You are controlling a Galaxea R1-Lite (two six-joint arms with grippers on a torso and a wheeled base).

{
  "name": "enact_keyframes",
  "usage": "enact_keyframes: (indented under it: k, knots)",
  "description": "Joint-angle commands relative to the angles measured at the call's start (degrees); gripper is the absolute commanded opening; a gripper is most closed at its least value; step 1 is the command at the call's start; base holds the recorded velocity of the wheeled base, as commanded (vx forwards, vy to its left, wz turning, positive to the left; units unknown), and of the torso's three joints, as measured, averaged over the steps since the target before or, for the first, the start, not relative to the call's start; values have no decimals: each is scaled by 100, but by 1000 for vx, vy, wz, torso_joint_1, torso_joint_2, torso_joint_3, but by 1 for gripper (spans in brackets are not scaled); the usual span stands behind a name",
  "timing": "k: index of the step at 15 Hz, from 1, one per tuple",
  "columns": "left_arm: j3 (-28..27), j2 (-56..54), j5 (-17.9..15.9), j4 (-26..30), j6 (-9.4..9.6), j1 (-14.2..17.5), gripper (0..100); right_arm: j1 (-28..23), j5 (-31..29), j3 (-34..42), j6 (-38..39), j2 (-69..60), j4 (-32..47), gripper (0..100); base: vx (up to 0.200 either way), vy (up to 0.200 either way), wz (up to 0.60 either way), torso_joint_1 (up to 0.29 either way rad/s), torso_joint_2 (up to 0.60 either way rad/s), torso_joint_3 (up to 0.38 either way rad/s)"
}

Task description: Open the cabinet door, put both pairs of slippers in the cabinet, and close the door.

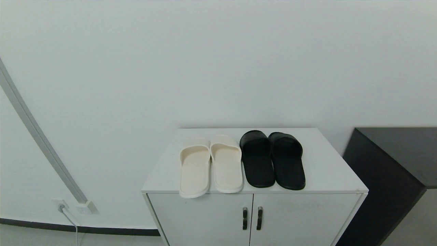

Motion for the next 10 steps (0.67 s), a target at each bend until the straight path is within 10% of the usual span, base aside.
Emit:
enact_keyframes:
  k: [1, 9, 10]
  knots:
    - [0, -2, 2, 4, -2, 1, 0, 0, -2, -1, -10, 4, -7, 100, 0, 0, 0, 0, 0, 0]
    - [0, -2, 2, -5, -11, 1, 0, -62, 174, -63, -283, 197, -77, 100, 0, 0, 0, 0, 0, 0]
    - [0, -2, 2, -5, -11, 1, 0, -26, 156, -968, 131, 566, -244, 100, 0, 0, 0, 0, 0, 0]
